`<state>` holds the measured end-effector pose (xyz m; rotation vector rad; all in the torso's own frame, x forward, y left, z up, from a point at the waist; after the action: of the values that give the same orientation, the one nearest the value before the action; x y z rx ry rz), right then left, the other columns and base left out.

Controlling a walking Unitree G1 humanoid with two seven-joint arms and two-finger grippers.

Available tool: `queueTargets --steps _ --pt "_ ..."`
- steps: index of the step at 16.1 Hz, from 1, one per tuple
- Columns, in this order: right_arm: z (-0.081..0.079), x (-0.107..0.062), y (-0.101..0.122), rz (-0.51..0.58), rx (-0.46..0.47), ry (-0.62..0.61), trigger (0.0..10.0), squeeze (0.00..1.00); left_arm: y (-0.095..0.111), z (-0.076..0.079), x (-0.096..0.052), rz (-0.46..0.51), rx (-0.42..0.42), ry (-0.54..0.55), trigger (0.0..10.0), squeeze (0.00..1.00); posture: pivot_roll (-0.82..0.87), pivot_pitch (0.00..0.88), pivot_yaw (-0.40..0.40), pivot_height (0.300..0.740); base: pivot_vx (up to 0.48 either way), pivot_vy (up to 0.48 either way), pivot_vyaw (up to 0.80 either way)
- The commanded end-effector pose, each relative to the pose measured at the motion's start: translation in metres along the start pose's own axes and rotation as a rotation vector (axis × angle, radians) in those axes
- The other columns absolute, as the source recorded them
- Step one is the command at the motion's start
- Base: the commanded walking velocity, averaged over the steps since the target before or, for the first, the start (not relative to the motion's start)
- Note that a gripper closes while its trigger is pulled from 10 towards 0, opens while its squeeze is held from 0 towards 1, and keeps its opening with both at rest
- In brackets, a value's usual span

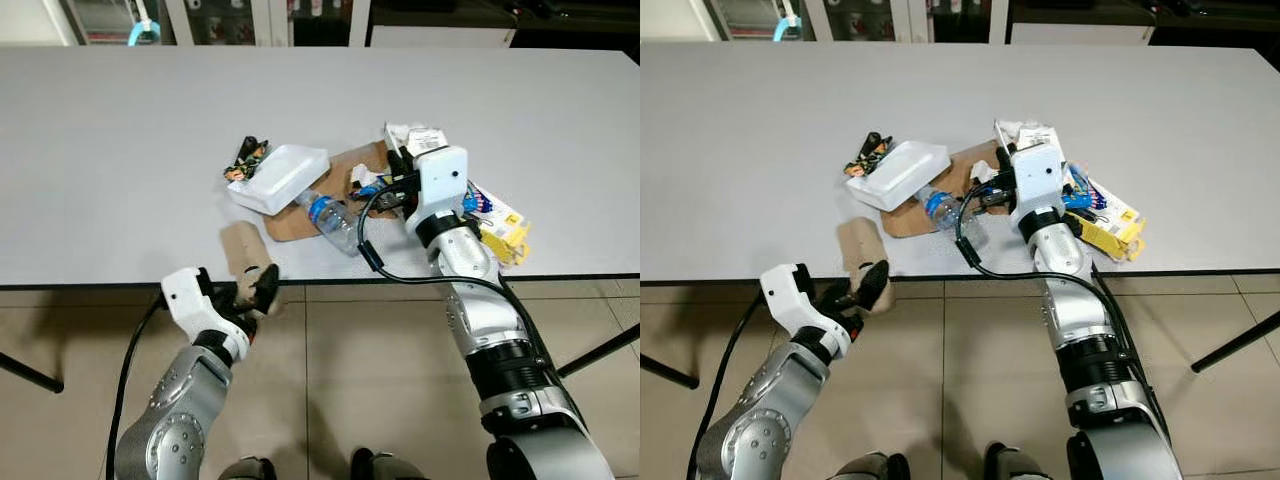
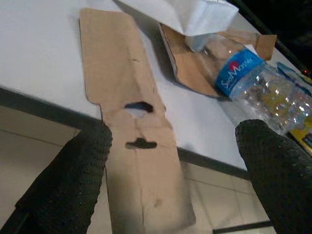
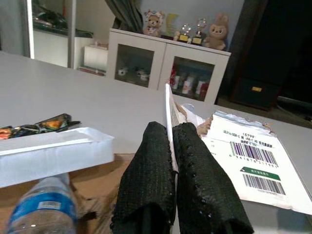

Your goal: Picking trash to rubbish bin

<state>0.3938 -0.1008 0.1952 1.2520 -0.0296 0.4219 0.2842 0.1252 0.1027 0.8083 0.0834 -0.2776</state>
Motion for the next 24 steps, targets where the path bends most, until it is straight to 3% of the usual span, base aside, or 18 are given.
queueTargets --steps 1,8,17,24 --pt "-0.002 0.003 0.002 -0.001 -0.011 0.017 10.0 0.0 -0.002 0.005 -0.002 -0.015 -0.007 -0.024 10.0 0.0 -0.02 0.175 -0.001 0.74 0.0 0.0 0.0" --pt "-0.002 0.004 0.001 -0.004 -0.011 0.017 10.0 0.0 0.002 0.008 -0.006 -0.022 0.014 -0.028 10.0 0.0 -0.01 0.176 -0.006 0.74 0.0 0.0 0.0" --pt "-0.006 0.008 0.001 -0.004 -0.005 0.032 10.0 0.0 0.001 -0.008 -0.023 -0.056 0.031 0.019 10.0 0.0 0.01 0.174 -0.015 0.74 0.0 0.0 0.0" --pt "-0.007 0.008 0.0 -0.003 -0.001 0.034 10.0 0.0 -0.002 -0.012 -0.014 -0.054 0.025 0.014 10.0 0.0 0.0 0.176 -0.019 0.74 0.0 0.0 0.0"
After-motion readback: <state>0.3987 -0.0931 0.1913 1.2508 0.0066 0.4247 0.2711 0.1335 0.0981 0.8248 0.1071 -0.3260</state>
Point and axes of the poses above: a point about 5 cm out from each wrist's last joint towards the gripper, its own x axis pointing out of the wrist towards the gripper, its own y axis along the axis of the wrist's last joint, z = x × y, the point moved 4 cm from there along x, pointing out of the wrist towards the gripper, and after that the axes turned 9 degrees about -x, right-handed, at the moved point
